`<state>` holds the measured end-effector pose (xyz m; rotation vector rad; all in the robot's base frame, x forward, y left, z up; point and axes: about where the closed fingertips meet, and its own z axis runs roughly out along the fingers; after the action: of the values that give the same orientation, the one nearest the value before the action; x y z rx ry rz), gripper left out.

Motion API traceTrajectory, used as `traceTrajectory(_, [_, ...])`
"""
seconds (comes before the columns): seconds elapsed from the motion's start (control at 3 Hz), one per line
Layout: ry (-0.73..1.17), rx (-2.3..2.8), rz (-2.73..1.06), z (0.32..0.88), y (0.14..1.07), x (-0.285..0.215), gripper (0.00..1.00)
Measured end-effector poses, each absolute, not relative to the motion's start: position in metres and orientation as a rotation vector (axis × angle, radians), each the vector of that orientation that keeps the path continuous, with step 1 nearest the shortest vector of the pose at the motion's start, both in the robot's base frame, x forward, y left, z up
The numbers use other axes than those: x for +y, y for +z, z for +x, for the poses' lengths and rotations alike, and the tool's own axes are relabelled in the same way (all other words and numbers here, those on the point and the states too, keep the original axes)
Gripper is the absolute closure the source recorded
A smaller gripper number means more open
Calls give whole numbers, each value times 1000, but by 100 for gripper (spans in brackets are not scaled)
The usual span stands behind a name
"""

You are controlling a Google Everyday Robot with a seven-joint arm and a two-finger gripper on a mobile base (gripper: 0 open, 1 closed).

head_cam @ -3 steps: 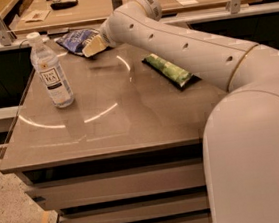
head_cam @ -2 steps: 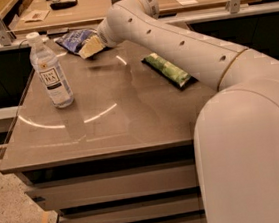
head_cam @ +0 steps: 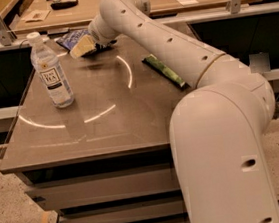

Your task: Move blue chip bag near blue plastic bottle

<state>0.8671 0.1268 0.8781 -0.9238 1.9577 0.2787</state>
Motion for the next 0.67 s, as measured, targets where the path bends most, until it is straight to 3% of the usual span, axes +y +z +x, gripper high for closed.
traceTrajectory(0.33, [256,2010,-975,869,853,120,0])
traceTrajectory(0.67, [268,2015,-989,876,847,119,18])
